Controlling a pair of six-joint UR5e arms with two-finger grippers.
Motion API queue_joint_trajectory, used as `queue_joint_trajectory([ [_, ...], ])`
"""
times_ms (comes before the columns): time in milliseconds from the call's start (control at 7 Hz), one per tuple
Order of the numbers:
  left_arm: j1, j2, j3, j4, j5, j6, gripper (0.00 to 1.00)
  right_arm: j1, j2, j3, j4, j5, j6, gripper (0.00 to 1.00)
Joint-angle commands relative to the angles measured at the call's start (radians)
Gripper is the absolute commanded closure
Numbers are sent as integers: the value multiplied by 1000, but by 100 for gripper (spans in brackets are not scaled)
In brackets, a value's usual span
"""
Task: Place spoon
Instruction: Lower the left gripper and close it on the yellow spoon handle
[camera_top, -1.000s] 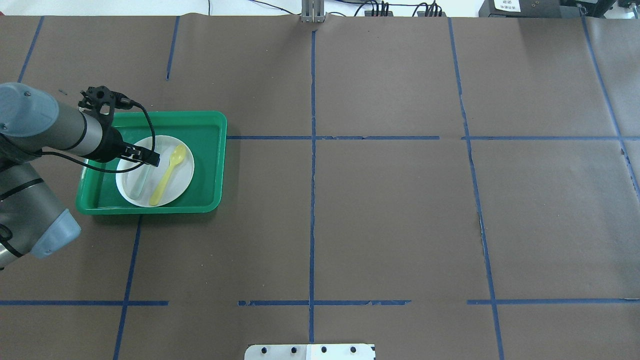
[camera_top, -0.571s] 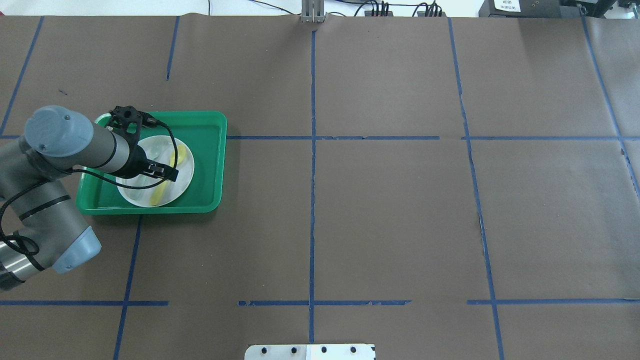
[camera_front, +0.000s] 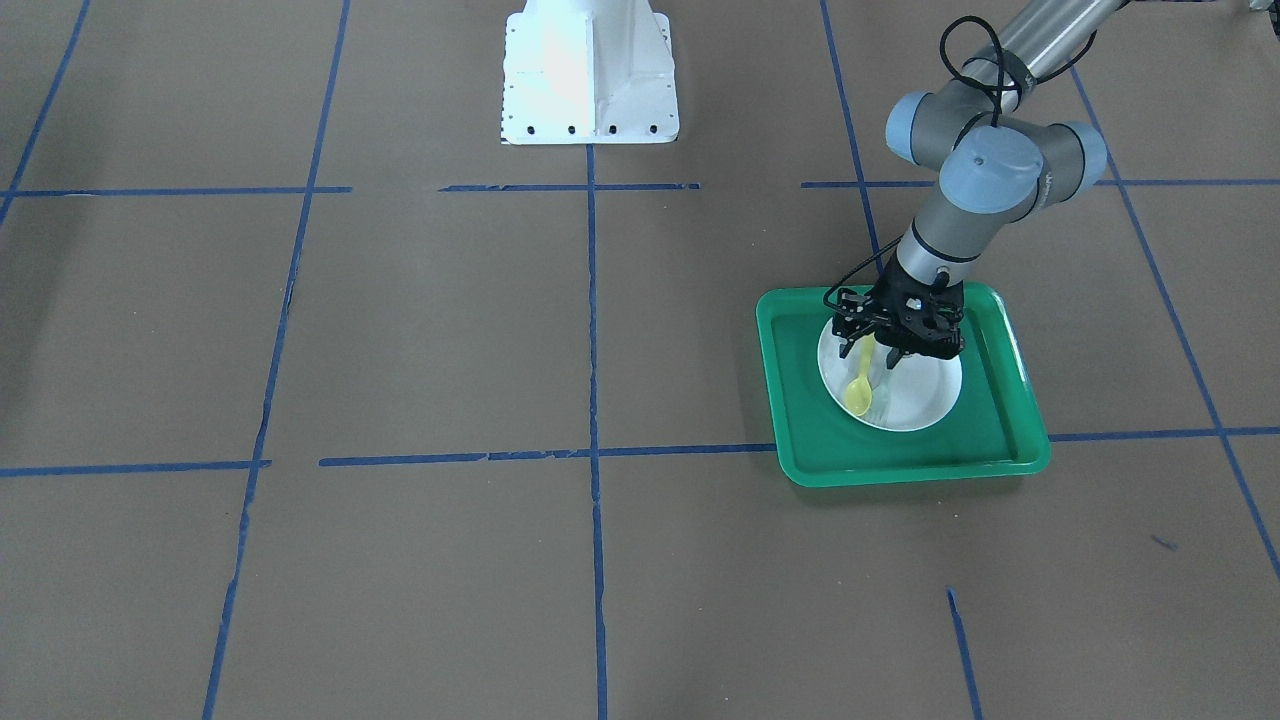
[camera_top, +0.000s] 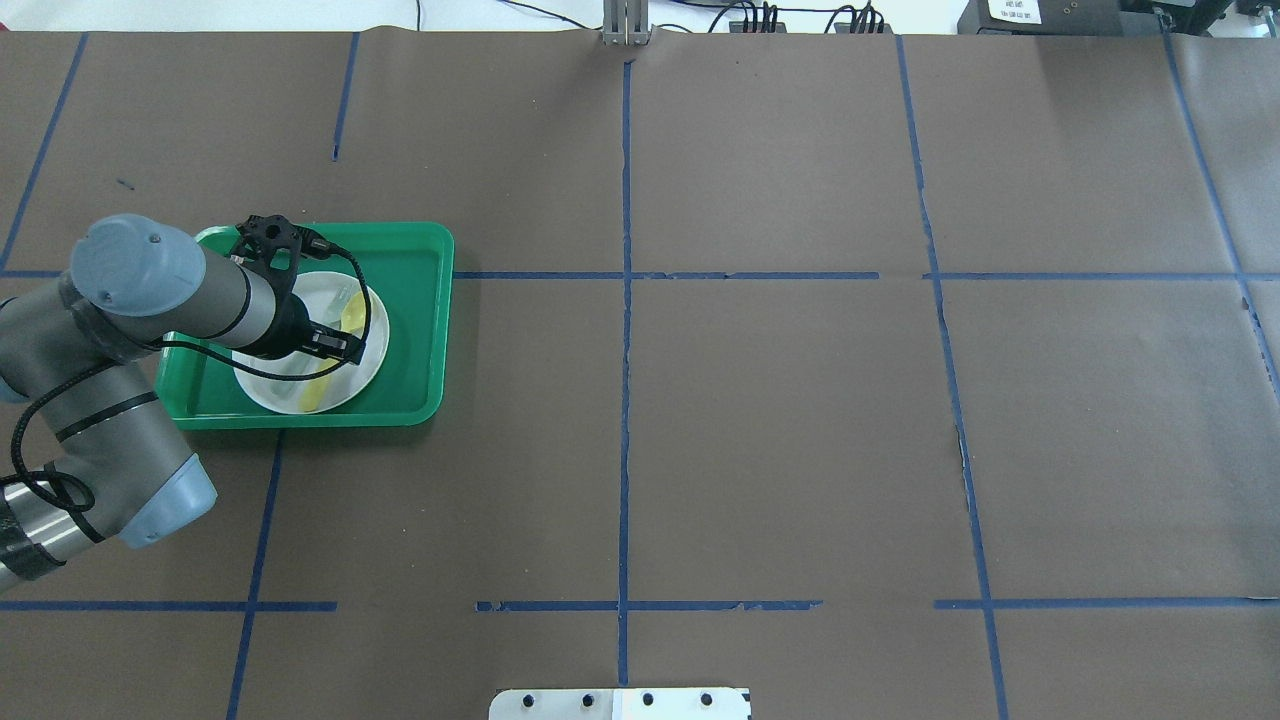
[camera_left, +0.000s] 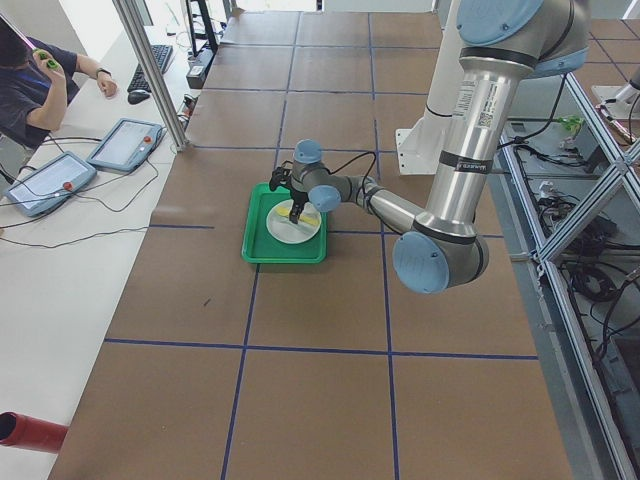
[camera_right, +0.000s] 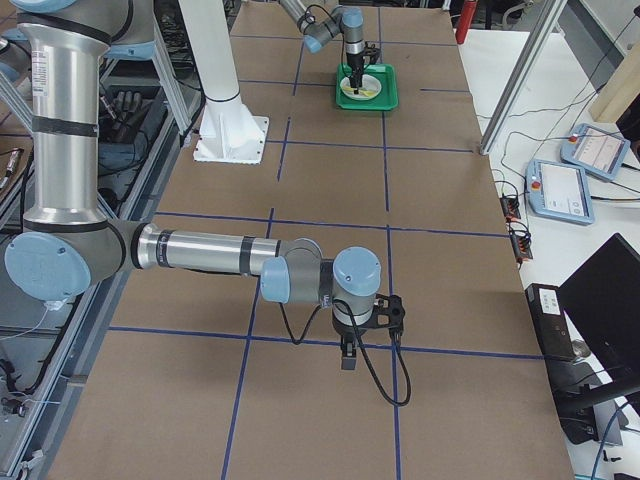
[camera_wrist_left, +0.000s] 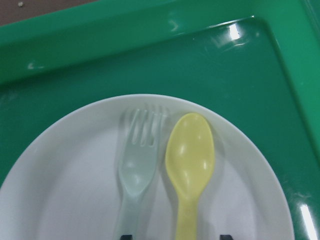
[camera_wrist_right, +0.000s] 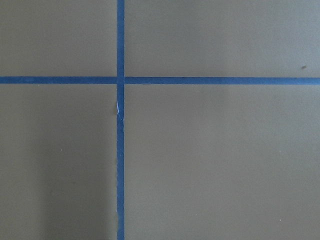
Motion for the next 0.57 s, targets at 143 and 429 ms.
queue_joint_trajectory([
  [143,-3,4,-11,2,1,7,34,0,0,0,0,0,0,0],
  [429,-6,1,-13,2,1,7,45,0,0,0,1,0,0,0],
])
